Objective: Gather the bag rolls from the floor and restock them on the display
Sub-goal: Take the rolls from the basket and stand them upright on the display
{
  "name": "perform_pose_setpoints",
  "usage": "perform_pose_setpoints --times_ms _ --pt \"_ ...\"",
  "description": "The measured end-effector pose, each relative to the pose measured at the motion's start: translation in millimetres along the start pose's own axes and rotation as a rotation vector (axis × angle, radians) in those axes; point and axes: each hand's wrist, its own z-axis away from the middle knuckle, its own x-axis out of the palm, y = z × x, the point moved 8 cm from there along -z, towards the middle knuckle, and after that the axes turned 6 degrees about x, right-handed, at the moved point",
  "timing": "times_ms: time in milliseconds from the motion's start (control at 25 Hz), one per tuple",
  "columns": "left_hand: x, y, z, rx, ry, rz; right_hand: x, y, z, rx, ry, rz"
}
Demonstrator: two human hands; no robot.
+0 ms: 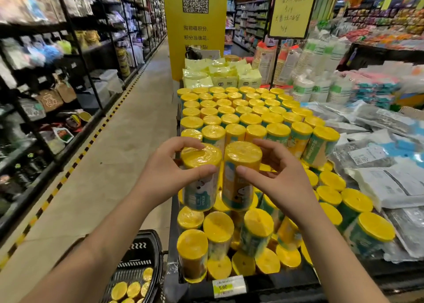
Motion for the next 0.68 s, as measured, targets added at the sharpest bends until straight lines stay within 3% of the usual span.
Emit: perform_pose_setpoints --times_ms 400,680 --pt "-2.1 -15.4 -9.5 -0.065 0.076 -0.102 11.3 6.6 -36.7 -0.037 -0.161 -0.026" --pt "6.2 -87.7 -50.2 -0.133 0.063 -0.250 -1.1 17.9 -40.6 -0.018 -0.148 -0.008"
